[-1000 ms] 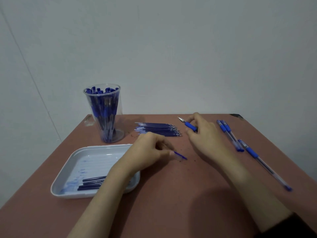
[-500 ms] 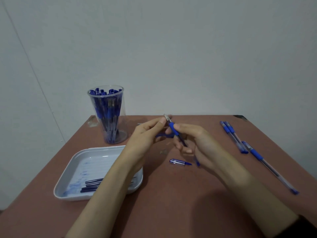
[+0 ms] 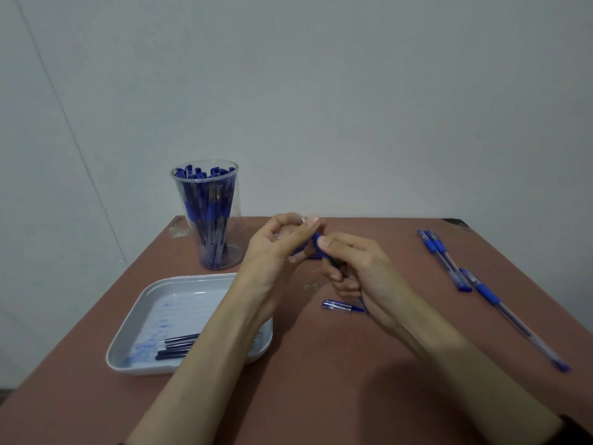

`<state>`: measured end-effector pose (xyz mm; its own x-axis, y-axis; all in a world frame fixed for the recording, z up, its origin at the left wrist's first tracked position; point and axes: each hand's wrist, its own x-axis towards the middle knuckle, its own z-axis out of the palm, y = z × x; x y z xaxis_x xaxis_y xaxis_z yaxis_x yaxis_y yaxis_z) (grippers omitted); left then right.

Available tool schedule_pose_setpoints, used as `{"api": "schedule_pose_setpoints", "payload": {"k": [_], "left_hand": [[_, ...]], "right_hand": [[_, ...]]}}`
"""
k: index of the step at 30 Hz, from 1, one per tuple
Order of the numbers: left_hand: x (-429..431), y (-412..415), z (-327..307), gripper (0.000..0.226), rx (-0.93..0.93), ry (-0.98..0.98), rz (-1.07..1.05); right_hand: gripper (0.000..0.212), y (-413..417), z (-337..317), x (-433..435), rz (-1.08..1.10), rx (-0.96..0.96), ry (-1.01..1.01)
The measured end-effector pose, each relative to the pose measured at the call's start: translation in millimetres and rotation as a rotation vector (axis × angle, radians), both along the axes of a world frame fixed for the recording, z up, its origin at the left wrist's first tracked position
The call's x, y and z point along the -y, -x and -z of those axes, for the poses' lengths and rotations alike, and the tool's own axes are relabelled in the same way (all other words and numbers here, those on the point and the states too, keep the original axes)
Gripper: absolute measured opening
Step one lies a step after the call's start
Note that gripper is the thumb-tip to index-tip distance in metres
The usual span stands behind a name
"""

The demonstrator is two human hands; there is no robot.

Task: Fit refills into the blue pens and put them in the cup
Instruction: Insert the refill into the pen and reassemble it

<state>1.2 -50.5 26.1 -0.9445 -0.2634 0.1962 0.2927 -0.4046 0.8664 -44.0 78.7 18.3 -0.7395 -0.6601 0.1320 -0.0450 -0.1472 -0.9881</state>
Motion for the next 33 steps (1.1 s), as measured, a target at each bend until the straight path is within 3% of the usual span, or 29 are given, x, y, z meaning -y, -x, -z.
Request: {"api": "schedule_pose_setpoints", "payload": {"k": [4, 9, 16, 24, 26, 29, 33], "left_hand": [[0, -2, -3, 0.035, 0.004, -0.037, 0.057], [6, -1, 0, 0.025, 0.034, -0.005, -0.075], [3, -1, 1, 0.029, 0.021, 0.073, -0.009], [13, 2, 3, 0.014, 0.051, 0.087, -0.272], [13, 3, 5, 0.012, 0.095, 0.269, -0.308], [12, 6, 15, 0.013, 0.163, 0.881, -0.397], [3, 4, 23, 0.007, 0.230, 1.415, -0.259]], "right_hand": [[0.034, 4, 3, -1, 0.070, 0.032, -0.011], [0.023, 10, 2, -5, 0.134, 0.041, 0.029], [0.025, 10, 1, -7, 0.060, 0.039, -0.044], [0.021, 19, 5, -11, 0.177, -0.036, -0.213], [0.021, 23, 6, -13, 0.257, -0.037, -0.237], [0.020, 28, 7, -16, 0.313, -0.027, -0.231], [0.020, 29, 7, -16, 0.318, -0.016, -0.226]]}}
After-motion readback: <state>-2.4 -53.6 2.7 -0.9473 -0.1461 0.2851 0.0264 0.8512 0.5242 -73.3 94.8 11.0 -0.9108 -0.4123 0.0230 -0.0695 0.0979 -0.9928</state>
